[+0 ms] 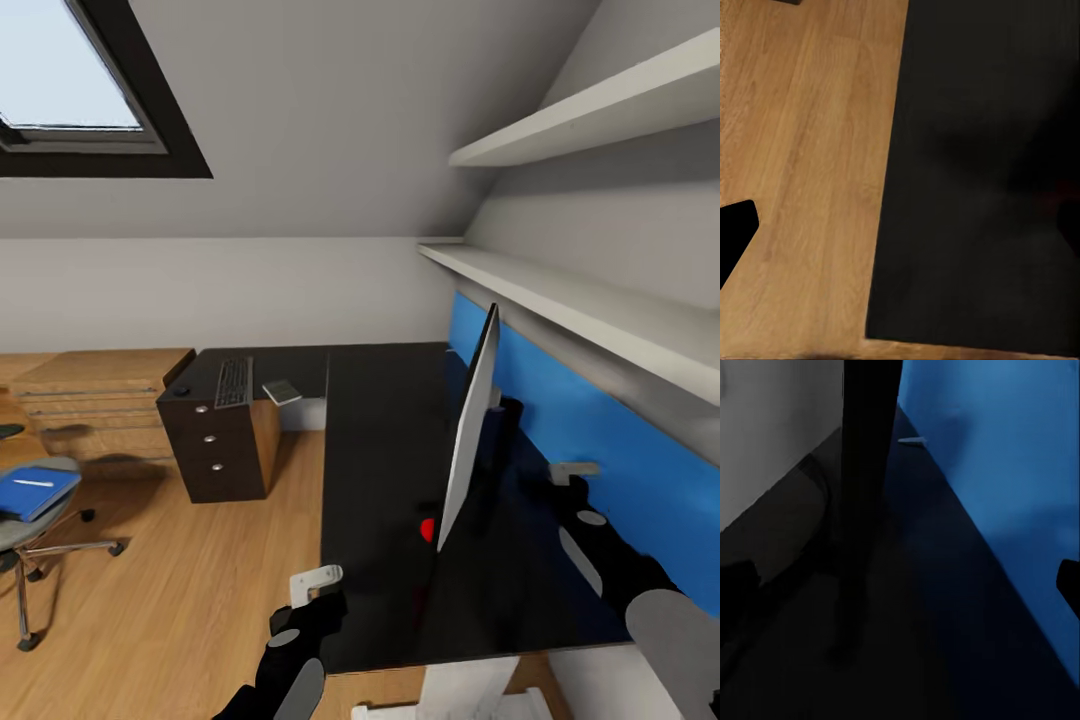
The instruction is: In the bedroom, organize the workspace by keeping the computer under the desk, ensuring the monitor is on the desk, placing the keyboard on the desk next to the monitor, placing the mouse on the desk next to the keyboard, moving the folder from the swivel chair onto the desk next to the mouse, stacking the notebook on top of the folder with the pen on top of the notebook, and positioning the swivel chair next to the desk.
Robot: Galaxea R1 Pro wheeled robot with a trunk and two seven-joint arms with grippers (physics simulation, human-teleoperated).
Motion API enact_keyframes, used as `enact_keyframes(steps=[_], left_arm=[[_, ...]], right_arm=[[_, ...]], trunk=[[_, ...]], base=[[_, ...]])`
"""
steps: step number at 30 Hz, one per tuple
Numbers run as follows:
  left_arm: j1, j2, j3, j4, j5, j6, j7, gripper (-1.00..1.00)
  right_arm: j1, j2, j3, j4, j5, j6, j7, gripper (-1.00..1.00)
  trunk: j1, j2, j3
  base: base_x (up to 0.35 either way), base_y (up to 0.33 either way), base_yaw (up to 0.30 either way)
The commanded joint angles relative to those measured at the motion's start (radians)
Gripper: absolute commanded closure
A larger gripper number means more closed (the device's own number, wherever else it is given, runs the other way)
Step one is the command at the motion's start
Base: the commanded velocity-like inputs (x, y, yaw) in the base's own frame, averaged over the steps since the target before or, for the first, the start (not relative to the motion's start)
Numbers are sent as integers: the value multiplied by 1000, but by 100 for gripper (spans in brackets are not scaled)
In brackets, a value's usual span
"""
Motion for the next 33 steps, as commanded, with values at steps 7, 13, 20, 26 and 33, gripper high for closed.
enact_keyframes(steps=[7,13,20,26,33], left_arm=[[-1,1,1,-1,4,3,7,-100],[-1,1,1,-1,5,2,7,-100],[-1,1,-2,-1,1,2,9,-100],[-1,1,-4,-1,1,2,9,-100],[-1,0,-4,-1,3,2,9,-100]], right_arm=[[147,2,-45,-497,-70,277,-172,-100],[269,32,-43,-715,-69,292,-321,-100],[347,90,-24,-836,-8,291,-400,-100],[354,103,10,-841,40,286,-407,-100],[357,113,21,-840,49,282,-412,-100]], trunk=[[0,-1,-2],[0,-1,-2],[0,-1,-2],[0,-1,-2],[0,-1,-2]], base=[[-334,8,0],[-303,150,0],[-69,293,0],[119,317,0],[126,241,0]])
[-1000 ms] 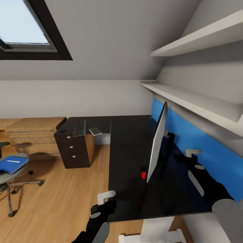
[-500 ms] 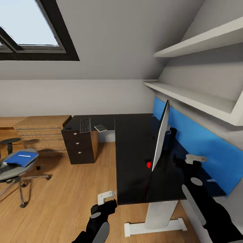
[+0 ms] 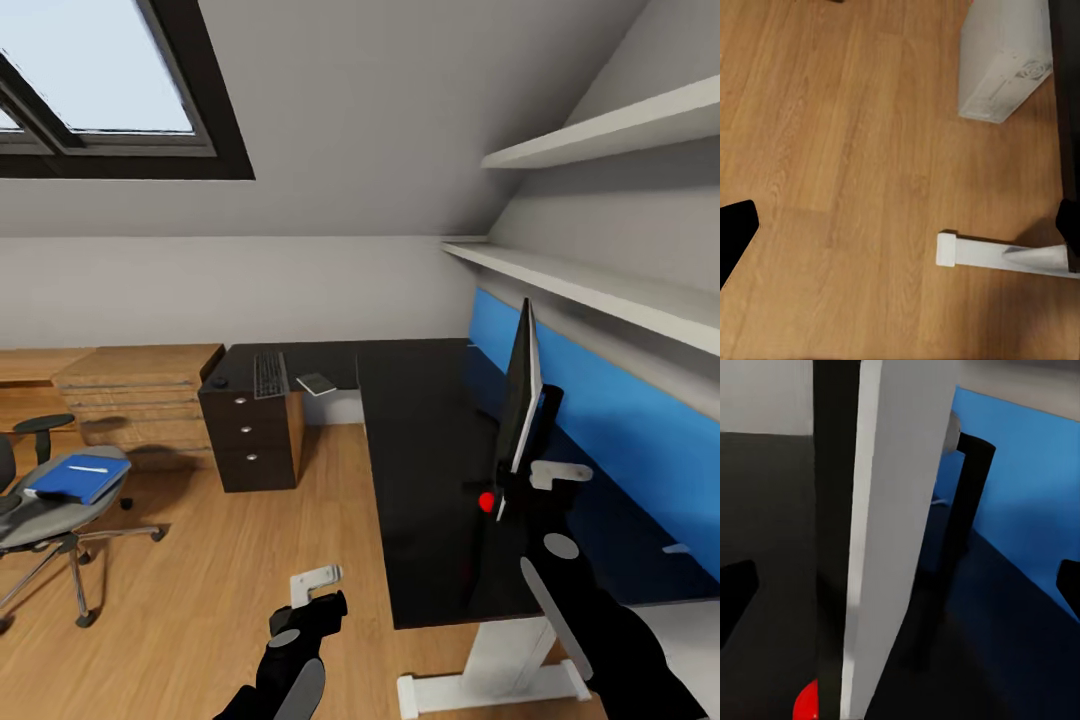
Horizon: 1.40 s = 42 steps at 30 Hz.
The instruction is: In the bedroom, organize the workspace by keeping the computer under the desk, ensuring the monitor is on the desk, placing the keyboard on the desk next to the monitor, placing the mouse on the desk next to the keyboard, moving the folder from the swivel chair onto the desk next to the mouse, stacking the notebook on top of the folder with the pen on top of the notebook, and positioning the swivel chair next to the desk.
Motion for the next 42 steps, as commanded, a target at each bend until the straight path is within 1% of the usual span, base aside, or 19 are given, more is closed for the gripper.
enact_keyframes(steps=[1,16,37,42], left_arm=[[-1,1,-2,-1,6,3,8,-100],[-1,-1,-2,0,7,3,7,-100],[-1,-4,-6,32,5,2,5,-100],[-1,-5,-7,32,4,2,5,-100]], right_arm=[[-1,-1,4,-1,-6,5,-9,-100],[-1,0,5,1,-5,4,-9,-100],[0,0,4,2,-2,6,-9,-100],[0,0,4,2,-2,6,-9,-100]], trunk=[[0,-1,-2],[0,-1,-2],[0,-1,-2],[0,-1,-2]], base=[[34,61,0],[11,57,0],[87,-88,0],[7,-234,0]])
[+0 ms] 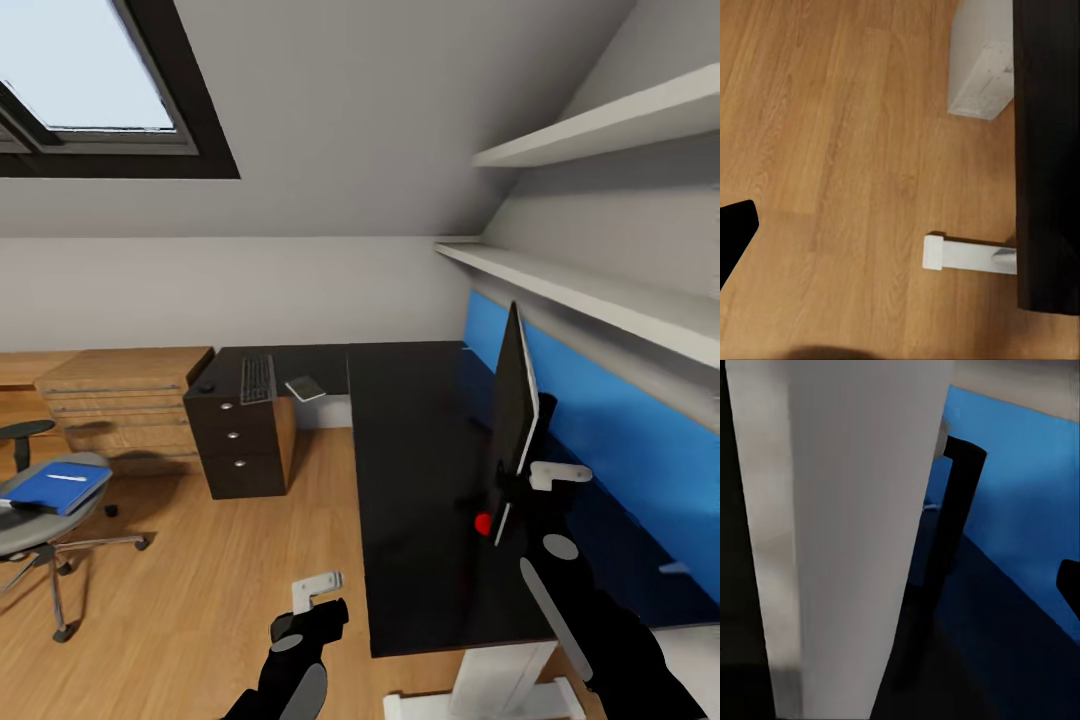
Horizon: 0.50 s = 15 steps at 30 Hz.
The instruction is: In the bedroom, organize the workspace by keeping the computer under the desk, ensuring the monitor is on the desk, placing the keyboard on the desk next to the monitor, placing the mouse on the desk next to the keyboard, moving the folder from the swivel chair onto the desk next to the mouse, stacking the notebook on top of the folder with the pen on top of the notebook, and positioning the swivel chair next to the desk.
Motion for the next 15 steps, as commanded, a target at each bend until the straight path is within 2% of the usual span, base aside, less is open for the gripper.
enact_keyframes(steps=[1,11,15], left_arm=[[-1,0,-2,-1,5,3,8,-100],[-1,-1,-2,-1,6,4,8,-100],[-1,-1,-26,-1,5,4,10,-100]], right_arm=[[-1,-1,4,-1,-6,5,-8,-100],[-2,-1,6,13,-6,5,-7,-100],[-2,-1,7,52,-4,4,-7,-100]], trunk=[[0,-1,-2],[0,-1,-2],[0,-1,-2]], base=[[2,-318,0],[0,-341,0],[0,-334,0]])
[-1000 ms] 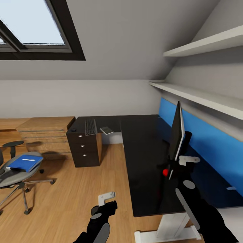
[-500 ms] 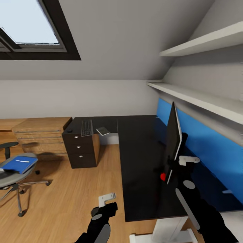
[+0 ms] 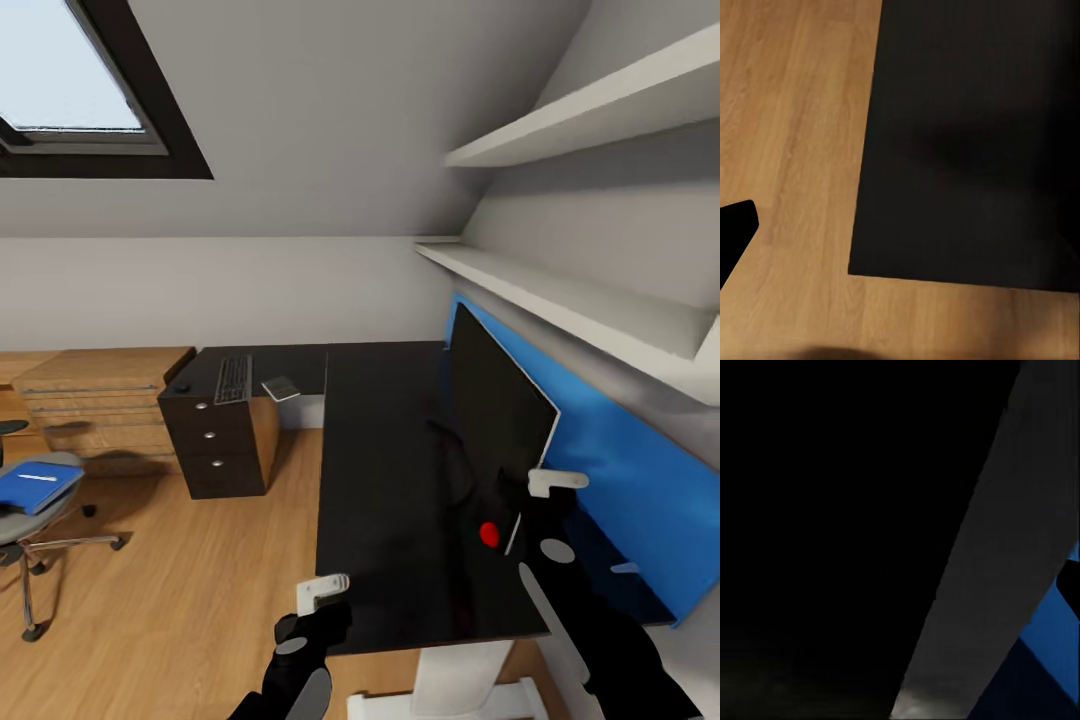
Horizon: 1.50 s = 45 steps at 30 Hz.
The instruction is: In the bedroom, organize the workspace by keeping the computer under the desk, ensuring the monitor is on the desk, placing the keyboard on the desk next to the monitor, placing the mouse on the desk next to the keyboard, moving the folder from the swivel chair onto the desk next to the mouse, stacking the notebook on top of the folder with the pen on top of the notebook, and positioning the swivel chair next to the desk.
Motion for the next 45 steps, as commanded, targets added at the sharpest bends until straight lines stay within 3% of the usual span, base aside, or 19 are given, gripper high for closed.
enact_keyframes(steps=[1,29,45], left_arm=[[0,0,-4,-1,5,3,8,-100],[-1,0,-8,-3,7,1,7,-100],[-1,0,-8,-3,7,2,6,-100]], right_arm=[[-1,-2,3,2,-8,5,-9,-100],[-1,-2,6,6,-7,5,-6,-100],[-1,-2,7,4,-6,6,-7,-100]], trunk=[[0,-1,-2],[0,-1,-2],[0,-1,-2]], base=[[0,-273,0],[-25,-54,0],[-160,0,0]])
